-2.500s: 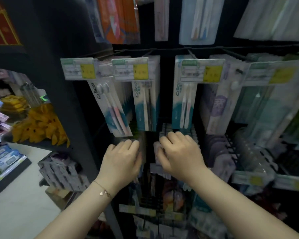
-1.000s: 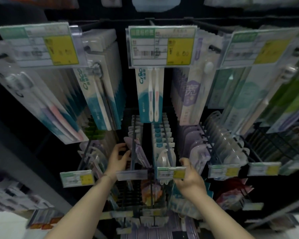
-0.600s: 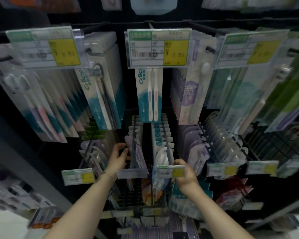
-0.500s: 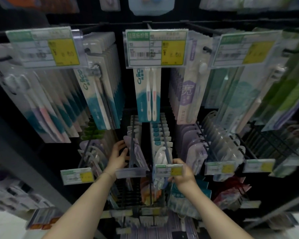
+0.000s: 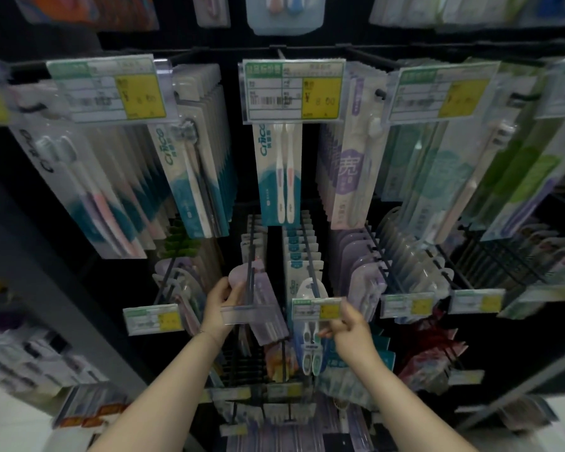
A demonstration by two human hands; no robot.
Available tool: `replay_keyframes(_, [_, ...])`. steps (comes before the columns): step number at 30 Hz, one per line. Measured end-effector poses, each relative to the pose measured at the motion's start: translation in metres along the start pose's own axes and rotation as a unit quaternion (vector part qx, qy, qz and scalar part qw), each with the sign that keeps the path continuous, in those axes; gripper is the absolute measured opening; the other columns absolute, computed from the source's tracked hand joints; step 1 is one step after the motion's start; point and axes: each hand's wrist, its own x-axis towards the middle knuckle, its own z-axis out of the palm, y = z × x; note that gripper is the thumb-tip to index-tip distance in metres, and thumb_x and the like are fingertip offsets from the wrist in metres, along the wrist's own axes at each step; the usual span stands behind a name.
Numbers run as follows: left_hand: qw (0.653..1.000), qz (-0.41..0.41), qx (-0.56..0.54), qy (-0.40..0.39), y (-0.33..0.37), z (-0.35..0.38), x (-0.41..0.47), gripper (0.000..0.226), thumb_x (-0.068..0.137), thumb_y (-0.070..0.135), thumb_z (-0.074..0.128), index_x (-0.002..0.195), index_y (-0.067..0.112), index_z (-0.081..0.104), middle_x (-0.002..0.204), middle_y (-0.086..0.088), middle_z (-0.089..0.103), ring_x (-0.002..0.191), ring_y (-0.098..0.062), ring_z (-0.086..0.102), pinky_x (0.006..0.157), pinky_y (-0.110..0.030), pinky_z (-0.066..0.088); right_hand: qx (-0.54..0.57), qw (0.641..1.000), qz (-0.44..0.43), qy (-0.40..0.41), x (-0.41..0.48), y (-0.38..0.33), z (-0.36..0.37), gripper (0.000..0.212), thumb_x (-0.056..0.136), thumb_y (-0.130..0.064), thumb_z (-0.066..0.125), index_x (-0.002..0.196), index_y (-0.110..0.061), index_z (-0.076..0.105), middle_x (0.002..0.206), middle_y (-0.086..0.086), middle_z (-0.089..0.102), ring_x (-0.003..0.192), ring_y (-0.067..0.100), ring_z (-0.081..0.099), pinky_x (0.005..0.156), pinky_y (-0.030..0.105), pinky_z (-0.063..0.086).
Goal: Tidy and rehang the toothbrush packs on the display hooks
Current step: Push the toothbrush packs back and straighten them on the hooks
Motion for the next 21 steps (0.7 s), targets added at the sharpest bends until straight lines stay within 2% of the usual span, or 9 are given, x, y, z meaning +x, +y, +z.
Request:
replay_keyframes(2, [1.0,0.006,0.008,-0.005,-0.001,-0.003,-0.008,0.023,0.101,0.019,0.058,0.122,0.011,0.066,0.115,-0.01,0.072,0.107,-0.024,0.068,0.093,-0.04,0.053,-0.032,0.999,-0.017,0.001,-0.005,0.0,-0.002,0.045,0.098,0.009,0.041,0.089,-0.031,0.059,0.088,-0.006,0.068,0.067,0.016,0.063,0.062,0.021,0.054])
replay_keyframes(4, [1.0,-0.008,0.002,0.012,-0.004,-0.004,-0.016,0.023,0.1,0.014,0.059,0.122,0.008,0.065,0.115,-0.015,0.071,0.107,-0.03,0.067,0.091,-0.043,0.054,-0.063,0.997,-0.034,0.001,-0.009,0.002,-0.003,0.031,0.101,0.001,0.043,0.095,-0.023,0.063,0.095,0.006,0.07,0.068,0.017,0.063,0.069,0.031,0.056])
replay_keyframes(6, [1.0,-0.019,0.002,0.016,-0.008,-0.006,-0.023,0.02,0.099,0.008,0.061,0.118,0.007,0.067,0.114,-0.021,0.07,0.108,-0.039,0.066,0.094,-0.054,0.053,-0.075,0.996,-0.041,0.011,-0.012,0.004,-0.003,0.023,0.102,-0.006,0.046,0.096,-0.019,0.064,0.09,0.006,0.068,0.065,0.014,0.063,0.072,0.038,0.057])
replay_keyframes(8, [1.0,-0.015,0.02,0.008,-0.012,-0.009,-0.031,0.016,0.099,0.008,0.06,0.112,0.012,0.069,0.11,-0.018,0.072,0.105,-0.04,0.067,0.092,-0.056,0.053,-0.076,0.996,-0.05,0.023,-0.017,0.004,-0.002,0.018,0.101,-0.01,0.048,0.093,-0.017,0.063,0.082,0.003,0.066,0.065,0.014,0.064,0.07,0.038,0.057])
replay_keyframes(11, [1.0,0.002,0.027,0.007,-0.008,-0.011,-0.048,0.015,0.102,0.016,0.056,0.101,0.021,0.07,0.092,0.001,0.074,0.089,-0.023,0.067,0.077,-0.039,0.054,-0.077,0.995,-0.062,0.033,-0.023,0.006,-0.001,0.018,0.101,-0.015,0.05,0.086,-0.013,0.06,0.076,0.005,0.061,0.065,0.014,0.063,0.063,0.032,0.057])
replay_keyframes(14, [0.999,0.019,0.04,-0.001,-0.003,-0.013,-0.061,0.019,0.105,0.021,0.051,0.099,0.028,0.069,0.087,0.013,0.073,0.079,-0.006,0.066,0.072,-0.03,0.052,-0.089,0.993,-0.07,0.044,-0.027,0.008,0.0,0.018,0.101,-0.018,0.051,0.086,-0.012,0.059,0.075,0.004,0.06,0.058,0.013,0.063,0.064,0.035,0.054])
replay_keyframes(16, [0.997,0.036,0.062,-0.005,-0.002,-0.017,-0.068,0.022,0.105,0.022,0.05,0.097,0.03,0.069,0.085,0.008,0.072,0.075,-0.006,0.062,0.07,-0.03,0.048,-0.087,0.992,-0.074,0.05,-0.032,0.008,0.0,0.014,0.101,-0.017,0.052,0.09,-0.014,0.06,0.076,0.003,0.061,0.058,0.013,0.064,0.061,0.029,0.053])
replay_keyframes(19, [0.996,0.046,0.067,-0.021,-0.003,-0.021,-0.077,0.019,0.105,0.023,0.05,0.105,0.026,0.069,0.097,-0.01,0.071,0.081,-0.013,0.063,0.071,-0.031,0.048,-0.095,0.992,-0.074,0.05,-0.04,0.008,0.003,0.015,0.1,-0.015,0.052,0.089,-0.021,0.06,0.076,0.003,0.063,0.059,0.013,0.063,0.06,0.026,0.052])
replay_keyframes(21, [0.997,0.05,0.059,-0.028,-0.003,-0.021,-0.083,0.017,0.104,0.023,0.052,0.107,0.02,0.069,0.096,-0.005,0.072,0.08,-0.008,0.064,0.069,-0.025,0.05,-0.107,0.99,-0.074,0.044,-0.045,0.01,0.003,0.016,0.101,-0.016,0.051,0.089,-0.02,0.06,0.074,0.004,0.063,0.06,0.015,0.064,0.062,0.028,0.051])
